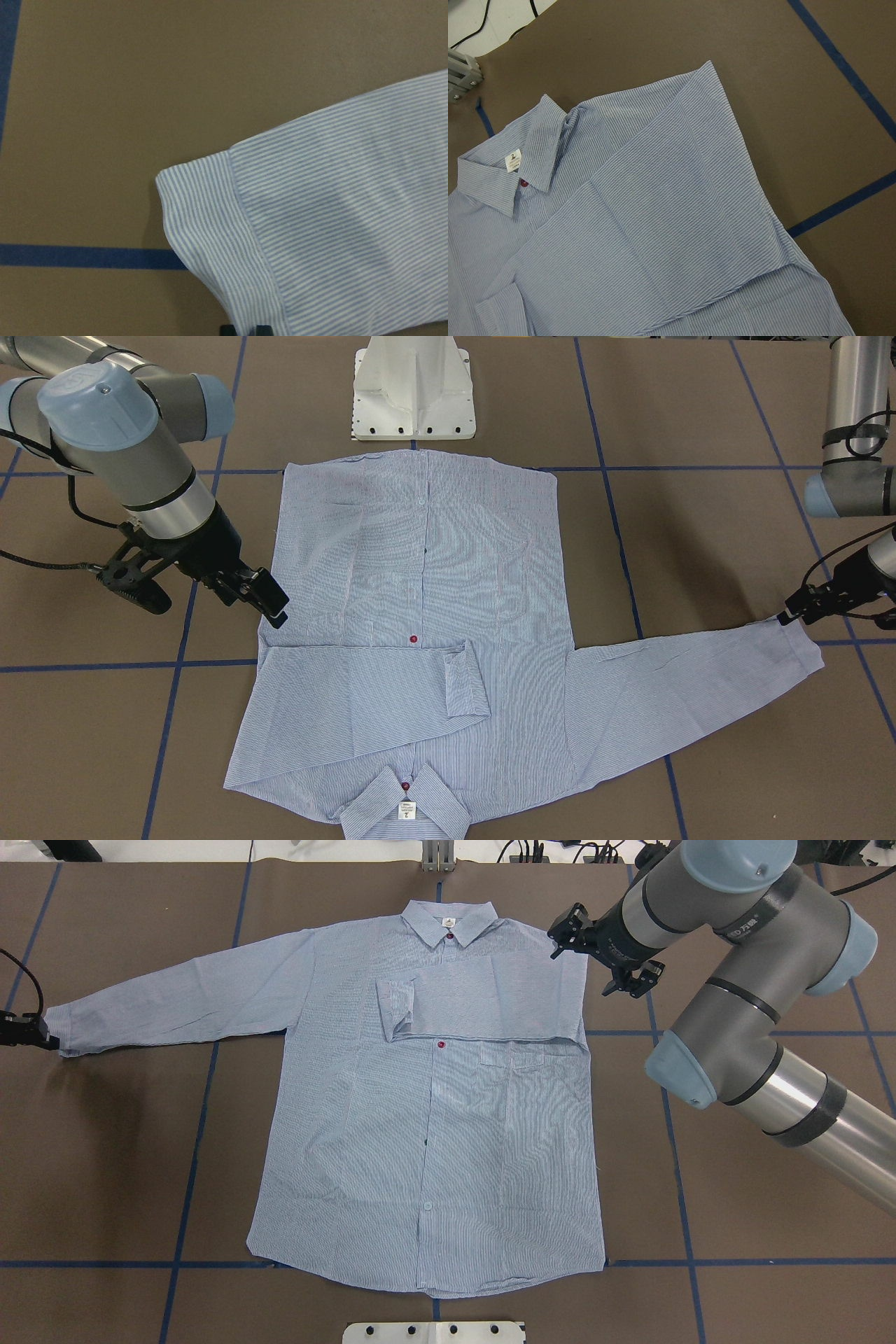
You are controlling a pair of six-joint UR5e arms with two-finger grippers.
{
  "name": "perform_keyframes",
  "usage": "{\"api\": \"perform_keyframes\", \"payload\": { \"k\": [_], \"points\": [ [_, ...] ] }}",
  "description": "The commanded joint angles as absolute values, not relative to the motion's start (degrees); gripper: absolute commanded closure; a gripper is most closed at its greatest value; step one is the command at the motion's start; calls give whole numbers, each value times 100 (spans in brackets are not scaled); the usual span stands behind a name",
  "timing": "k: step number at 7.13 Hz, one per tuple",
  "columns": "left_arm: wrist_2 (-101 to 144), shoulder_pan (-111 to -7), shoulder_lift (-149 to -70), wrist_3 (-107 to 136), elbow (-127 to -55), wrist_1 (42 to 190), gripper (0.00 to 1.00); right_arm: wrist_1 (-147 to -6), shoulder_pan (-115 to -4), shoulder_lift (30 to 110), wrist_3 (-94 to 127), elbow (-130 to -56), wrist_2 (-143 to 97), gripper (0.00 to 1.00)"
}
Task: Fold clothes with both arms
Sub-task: 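Withdraw the right gripper while the left gripper reaches the other sleeve cuff, then carry the sleeve with the left gripper across the chest toward the right side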
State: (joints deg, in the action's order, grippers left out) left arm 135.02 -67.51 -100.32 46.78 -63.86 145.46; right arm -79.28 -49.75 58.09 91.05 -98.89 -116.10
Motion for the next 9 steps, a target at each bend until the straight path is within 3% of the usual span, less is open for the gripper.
{"api": "perform_keyframes", "payload": {
  "k": [1,2,4,6,9],
  "points": [
    [13561,-6759,-10203,4702,-6625,14520,100,-7936,-4975,5783,9105,-9896,-11610,1],
    [13501,-6759,-10230,4746,-7410,14415,100,-7937,-5009,5792,9105,-9896,-11610,1],
    [13474,-6759,-11165,4825,-7813,13943,100,-7937,-5097,5888,8862,-9896,-11602,1],
    [13265,-6060,-11723,5969,-8398,13772,100,-7945,-5351,6195,8327,-9879,-11680,1],
    [11791,-4442,-12996,7347,-8202,13772,100,-7919,-5676,6879,7578,-9879,-11698,1]
  ]
}}
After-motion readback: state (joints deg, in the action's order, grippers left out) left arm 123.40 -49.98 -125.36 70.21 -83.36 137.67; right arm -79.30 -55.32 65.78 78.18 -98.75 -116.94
